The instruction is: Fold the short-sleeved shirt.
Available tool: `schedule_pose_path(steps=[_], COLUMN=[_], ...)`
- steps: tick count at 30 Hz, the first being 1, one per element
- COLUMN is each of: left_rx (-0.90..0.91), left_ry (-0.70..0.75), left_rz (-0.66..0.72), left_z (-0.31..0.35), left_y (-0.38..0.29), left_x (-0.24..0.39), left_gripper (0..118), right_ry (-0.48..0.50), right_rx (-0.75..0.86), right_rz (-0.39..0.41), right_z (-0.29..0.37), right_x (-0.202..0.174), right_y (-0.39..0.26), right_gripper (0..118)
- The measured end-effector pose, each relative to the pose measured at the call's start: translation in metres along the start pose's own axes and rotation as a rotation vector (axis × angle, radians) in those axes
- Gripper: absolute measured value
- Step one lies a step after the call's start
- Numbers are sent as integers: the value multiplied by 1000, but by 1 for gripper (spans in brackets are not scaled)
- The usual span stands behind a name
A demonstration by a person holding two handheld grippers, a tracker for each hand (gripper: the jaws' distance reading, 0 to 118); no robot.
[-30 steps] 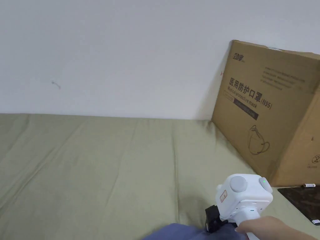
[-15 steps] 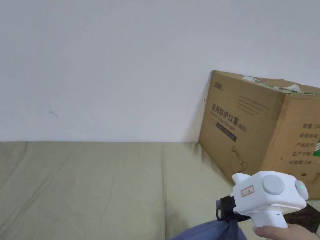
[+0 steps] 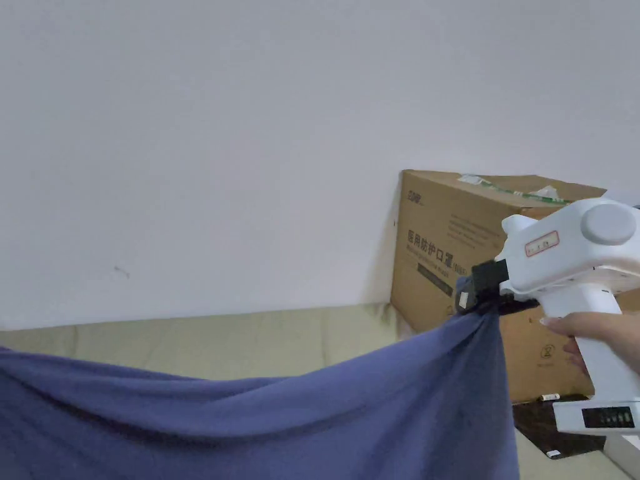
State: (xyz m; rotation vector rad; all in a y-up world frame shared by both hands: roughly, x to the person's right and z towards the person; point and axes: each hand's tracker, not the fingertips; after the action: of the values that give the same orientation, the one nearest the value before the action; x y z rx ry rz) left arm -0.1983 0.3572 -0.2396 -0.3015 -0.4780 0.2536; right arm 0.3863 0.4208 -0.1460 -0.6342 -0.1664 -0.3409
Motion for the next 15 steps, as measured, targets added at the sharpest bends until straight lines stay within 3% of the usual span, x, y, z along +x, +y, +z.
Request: schedule_pose_path(steps=[6, 15], left_rx=[-22, 60], left_ry=[5, 86], left_rz=[-48, -77], left_z=[-33, -103], left_y=[64, 125], left_x=[11, 12], left_gripper=[4, 4], right_ry=[-32, -46], right_rx=[110, 197], right_rz=[-21, -97], right_z=[16, -36], right_x=[-22, -22], right_y=[48, 108], right_gripper=[5, 5])
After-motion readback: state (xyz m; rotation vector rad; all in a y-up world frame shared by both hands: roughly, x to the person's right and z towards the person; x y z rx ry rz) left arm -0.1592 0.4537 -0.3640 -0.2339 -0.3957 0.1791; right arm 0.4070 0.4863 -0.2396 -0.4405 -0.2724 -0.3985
